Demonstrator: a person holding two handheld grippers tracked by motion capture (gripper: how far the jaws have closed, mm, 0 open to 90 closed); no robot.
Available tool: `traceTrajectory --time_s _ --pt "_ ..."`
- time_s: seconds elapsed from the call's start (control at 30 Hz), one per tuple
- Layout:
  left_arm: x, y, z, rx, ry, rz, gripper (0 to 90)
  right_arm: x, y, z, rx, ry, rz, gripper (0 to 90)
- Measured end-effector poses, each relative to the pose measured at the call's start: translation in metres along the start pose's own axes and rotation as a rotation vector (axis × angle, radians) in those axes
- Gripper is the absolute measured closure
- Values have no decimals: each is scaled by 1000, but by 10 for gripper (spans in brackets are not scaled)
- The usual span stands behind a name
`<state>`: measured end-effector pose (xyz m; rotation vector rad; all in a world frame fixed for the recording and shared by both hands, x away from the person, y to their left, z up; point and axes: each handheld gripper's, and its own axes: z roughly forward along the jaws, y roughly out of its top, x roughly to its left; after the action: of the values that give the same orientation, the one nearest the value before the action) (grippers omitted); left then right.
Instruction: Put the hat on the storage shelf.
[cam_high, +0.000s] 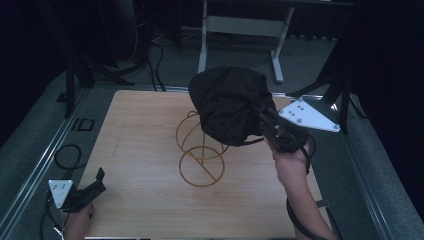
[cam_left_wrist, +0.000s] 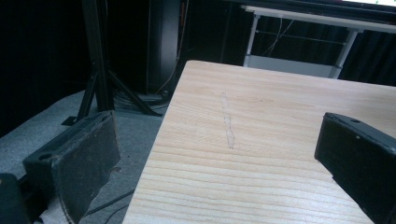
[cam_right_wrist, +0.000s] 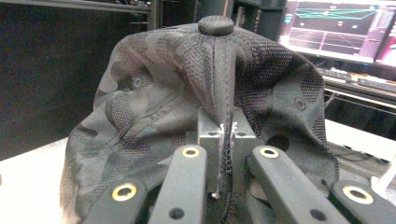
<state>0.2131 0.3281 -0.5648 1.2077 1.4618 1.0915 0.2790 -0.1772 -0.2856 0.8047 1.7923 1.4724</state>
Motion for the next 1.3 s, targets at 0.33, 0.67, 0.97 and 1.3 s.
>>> traceTrajectory --time_s 0.33,0.67,0.97,1.3 --pt "0 0 0 -2 -2 -4 5 20 -1 19 6 66 -9 875" --pt "0 0 0 -3 -3 -10 5 37 -11 38 33 116 -1 875" --pt "0 0 0 0 -2 -5 5 43 -27 53 73 139 9 875" --pt "1 0 0 -1 -3 -9 5 47 -49 68 138 166 23 873"
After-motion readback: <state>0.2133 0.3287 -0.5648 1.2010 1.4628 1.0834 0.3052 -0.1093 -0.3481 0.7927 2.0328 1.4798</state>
